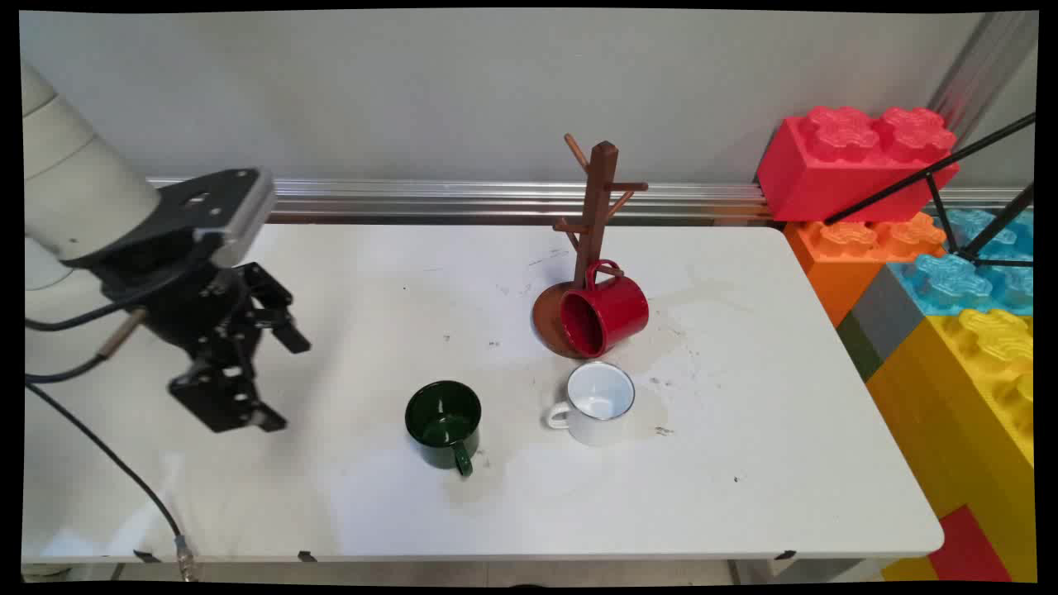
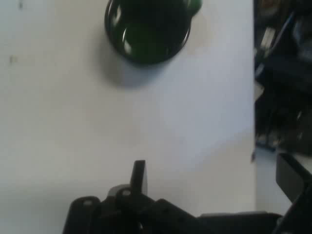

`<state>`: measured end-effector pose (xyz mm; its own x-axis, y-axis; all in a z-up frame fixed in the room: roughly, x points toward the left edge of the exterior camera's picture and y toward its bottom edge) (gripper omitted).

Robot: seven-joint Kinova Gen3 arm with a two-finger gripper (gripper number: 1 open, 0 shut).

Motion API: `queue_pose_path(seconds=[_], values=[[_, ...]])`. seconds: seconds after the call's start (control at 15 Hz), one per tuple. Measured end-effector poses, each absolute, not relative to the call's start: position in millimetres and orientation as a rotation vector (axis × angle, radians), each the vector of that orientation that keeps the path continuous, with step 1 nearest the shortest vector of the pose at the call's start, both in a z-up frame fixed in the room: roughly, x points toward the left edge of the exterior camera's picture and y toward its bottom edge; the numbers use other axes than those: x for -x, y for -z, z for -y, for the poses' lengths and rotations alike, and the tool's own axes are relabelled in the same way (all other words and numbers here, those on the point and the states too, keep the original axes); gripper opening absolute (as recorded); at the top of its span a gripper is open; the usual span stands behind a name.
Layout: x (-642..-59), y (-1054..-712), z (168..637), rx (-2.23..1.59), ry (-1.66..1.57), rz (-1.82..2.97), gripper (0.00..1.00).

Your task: Pick up the red mug from the rack

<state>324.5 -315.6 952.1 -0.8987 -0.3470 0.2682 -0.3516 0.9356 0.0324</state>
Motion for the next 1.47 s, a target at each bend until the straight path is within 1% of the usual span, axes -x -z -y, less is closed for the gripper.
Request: queue_pose_path(seconds=[0.2, 0.73, 1.0, 1.47], values=[[-284.8, -963.5, 319.1, -0.597, -0.037, 2.775, 1.00], [-178.2, -988.8, 345.7, -0.727, -0.149, 2.701, 1.00], [-139.5, -984.2, 356.8, -0.948, -0.193, 2.611, 1.00], [-102.2, -961.3, 376.1, -1.306, -0.179, 2.422, 1.00]])
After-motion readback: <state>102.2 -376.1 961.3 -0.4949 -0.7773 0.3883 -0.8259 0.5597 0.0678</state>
